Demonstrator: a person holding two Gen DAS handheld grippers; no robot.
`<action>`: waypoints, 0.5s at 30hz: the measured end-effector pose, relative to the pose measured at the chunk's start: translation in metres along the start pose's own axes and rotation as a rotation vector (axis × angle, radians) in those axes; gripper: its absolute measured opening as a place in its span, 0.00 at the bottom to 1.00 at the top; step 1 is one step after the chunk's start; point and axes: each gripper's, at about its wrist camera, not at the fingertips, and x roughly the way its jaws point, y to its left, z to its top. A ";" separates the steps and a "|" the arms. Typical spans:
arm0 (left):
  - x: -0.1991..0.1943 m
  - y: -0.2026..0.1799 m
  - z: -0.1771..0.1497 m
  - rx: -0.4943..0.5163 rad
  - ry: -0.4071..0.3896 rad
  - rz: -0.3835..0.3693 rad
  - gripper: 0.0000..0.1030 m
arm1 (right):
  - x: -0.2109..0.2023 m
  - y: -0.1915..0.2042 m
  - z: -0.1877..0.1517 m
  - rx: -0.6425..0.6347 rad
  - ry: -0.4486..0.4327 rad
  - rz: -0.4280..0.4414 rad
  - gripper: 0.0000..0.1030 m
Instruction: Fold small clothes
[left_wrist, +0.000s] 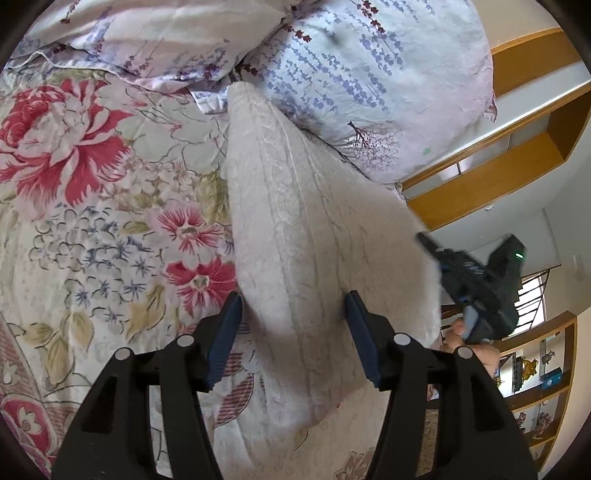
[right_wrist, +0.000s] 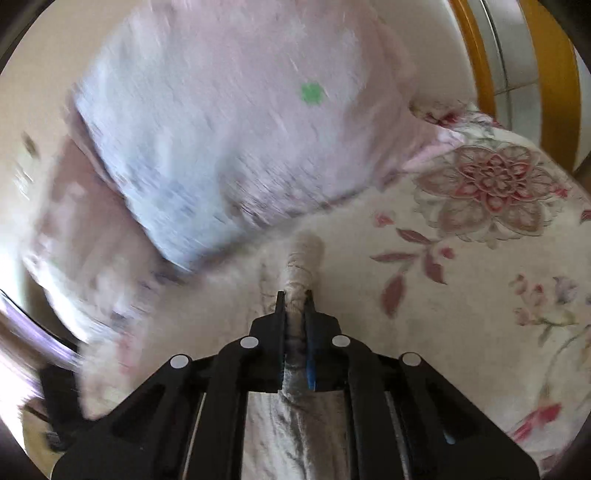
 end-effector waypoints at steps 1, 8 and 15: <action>0.000 0.001 -0.001 0.000 0.002 -0.002 0.56 | 0.008 -0.003 -0.003 0.003 0.025 -0.023 0.08; -0.003 0.000 -0.002 -0.001 -0.006 -0.011 0.57 | -0.020 -0.005 -0.010 0.006 -0.031 -0.057 0.24; -0.004 0.002 -0.003 -0.007 -0.006 -0.009 0.59 | -0.044 0.026 -0.038 -0.167 -0.045 0.039 0.42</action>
